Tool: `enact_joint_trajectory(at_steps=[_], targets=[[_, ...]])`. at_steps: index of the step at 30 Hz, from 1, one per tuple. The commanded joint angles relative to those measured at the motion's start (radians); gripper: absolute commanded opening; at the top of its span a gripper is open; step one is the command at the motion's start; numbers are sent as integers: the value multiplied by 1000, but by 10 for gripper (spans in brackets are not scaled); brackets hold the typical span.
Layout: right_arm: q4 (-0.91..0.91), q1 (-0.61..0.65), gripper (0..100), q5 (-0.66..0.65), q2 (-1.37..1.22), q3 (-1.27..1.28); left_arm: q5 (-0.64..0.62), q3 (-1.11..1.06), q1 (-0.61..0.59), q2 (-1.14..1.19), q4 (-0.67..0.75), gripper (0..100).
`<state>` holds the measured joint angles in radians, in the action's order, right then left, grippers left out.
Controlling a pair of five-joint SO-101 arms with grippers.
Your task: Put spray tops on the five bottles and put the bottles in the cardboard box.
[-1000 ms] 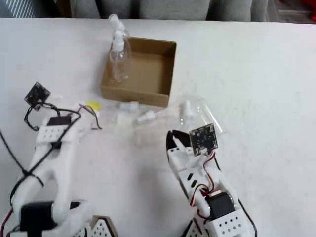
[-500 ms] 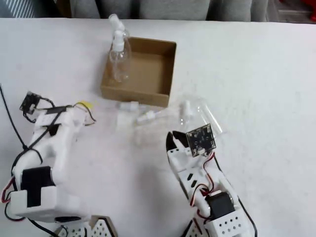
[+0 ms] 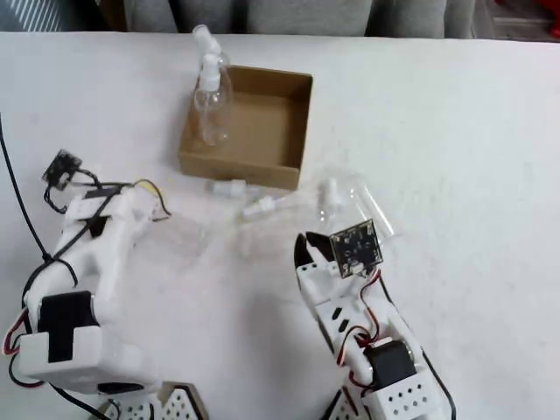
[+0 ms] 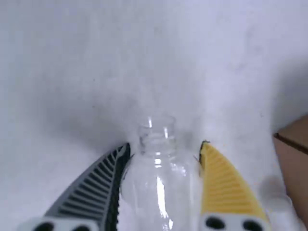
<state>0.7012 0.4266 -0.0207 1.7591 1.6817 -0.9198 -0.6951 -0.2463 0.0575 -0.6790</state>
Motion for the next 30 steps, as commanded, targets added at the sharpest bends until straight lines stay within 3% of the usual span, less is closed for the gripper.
enact_joint_trajectory(at_steps=[1, 13, 19, 26, 30], targets=[[4, -4, 17, -14, 7, 9, 150, 110, -4, -1, -144, 67], [4, -5, 17, -14, 7, 9, 1068, 342, -1, 12, -381, 65], [4, -1, 17, -14, 7, 9, 1073, 358, 16, 104, -354, 78], [4, -1, 17, -14, 7, 9, 1063, 479, 19, 202, -496, 347], [4, -1, 17, -14, 7, 9, 1062, 535, -2, 196, -597, 393]])
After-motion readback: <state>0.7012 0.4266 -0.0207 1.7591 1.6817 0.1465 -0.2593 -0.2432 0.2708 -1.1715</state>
